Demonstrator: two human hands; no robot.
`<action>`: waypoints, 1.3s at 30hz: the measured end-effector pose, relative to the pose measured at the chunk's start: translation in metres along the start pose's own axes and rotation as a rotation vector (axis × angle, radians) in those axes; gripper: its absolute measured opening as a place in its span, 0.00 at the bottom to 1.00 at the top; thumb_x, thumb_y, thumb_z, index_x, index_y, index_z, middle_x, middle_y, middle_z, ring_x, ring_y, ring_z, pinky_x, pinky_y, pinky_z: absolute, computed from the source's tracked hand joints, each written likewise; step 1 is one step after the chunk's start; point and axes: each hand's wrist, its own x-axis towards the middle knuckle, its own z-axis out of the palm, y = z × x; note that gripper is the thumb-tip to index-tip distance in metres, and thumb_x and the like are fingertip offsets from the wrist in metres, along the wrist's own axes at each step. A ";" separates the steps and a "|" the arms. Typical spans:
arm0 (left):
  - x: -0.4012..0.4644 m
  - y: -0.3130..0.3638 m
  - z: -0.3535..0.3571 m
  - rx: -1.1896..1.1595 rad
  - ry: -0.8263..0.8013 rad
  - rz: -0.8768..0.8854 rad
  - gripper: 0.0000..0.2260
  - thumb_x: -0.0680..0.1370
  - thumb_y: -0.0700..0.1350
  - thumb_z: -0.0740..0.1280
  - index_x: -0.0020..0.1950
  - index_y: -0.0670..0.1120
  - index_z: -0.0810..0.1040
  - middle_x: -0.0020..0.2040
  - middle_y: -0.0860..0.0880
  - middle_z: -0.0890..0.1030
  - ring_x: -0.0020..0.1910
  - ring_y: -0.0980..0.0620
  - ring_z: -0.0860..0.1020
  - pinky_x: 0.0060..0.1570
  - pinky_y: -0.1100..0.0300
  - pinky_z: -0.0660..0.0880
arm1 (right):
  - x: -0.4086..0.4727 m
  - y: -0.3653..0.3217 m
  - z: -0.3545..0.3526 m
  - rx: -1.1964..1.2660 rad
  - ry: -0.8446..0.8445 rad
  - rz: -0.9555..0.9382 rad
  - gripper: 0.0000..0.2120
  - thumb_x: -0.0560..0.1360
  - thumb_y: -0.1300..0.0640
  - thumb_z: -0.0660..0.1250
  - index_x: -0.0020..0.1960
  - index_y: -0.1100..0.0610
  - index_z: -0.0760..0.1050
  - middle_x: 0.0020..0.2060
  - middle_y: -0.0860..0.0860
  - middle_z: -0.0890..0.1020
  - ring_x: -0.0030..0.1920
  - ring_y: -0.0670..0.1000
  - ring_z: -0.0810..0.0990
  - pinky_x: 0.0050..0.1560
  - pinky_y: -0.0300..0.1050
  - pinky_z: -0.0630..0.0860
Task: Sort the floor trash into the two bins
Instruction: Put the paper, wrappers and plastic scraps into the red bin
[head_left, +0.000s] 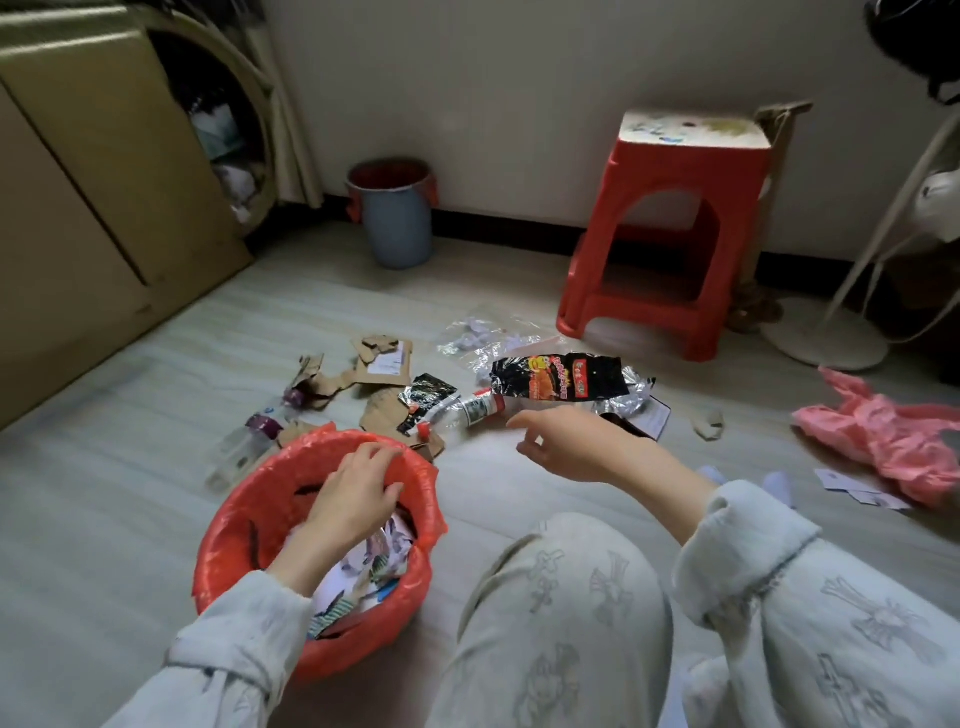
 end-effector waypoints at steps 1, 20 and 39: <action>0.003 0.010 -0.005 -0.024 0.013 0.053 0.18 0.77 0.44 0.62 0.67 0.49 0.70 0.65 0.48 0.71 0.65 0.48 0.69 0.63 0.54 0.67 | -0.002 0.005 0.001 -0.025 -0.025 0.012 0.19 0.80 0.52 0.57 0.69 0.51 0.66 0.62 0.52 0.77 0.60 0.55 0.76 0.59 0.51 0.74; 0.163 0.312 0.185 0.179 -0.455 0.691 0.19 0.79 0.45 0.59 0.71 0.49 0.65 0.70 0.48 0.65 0.68 0.48 0.65 0.62 0.53 0.68 | -0.113 0.321 0.069 0.363 0.058 0.773 0.21 0.78 0.50 0.59 0.70 0.53 0.64 0.66 0.54 0.72 0.65 0.55 0.71 0.61 0.46 0.68; 0.274 0.344 0.393 0.291 -0.360 1.083 0.35 0.57 0.36 0.78 0.61 0.48 0.69 0.56 0.47 0.79 0.51 0.46 0.80 0.36 0.58 0.80 | -0.043 0.458 0.212 0.404 -0.024 0.747 0.30 0.76 0.40 0.58 0.75 0.43 0.52 0.77 0.48 0.47 0.76 0.51 0.42 0.72 0.49 0.55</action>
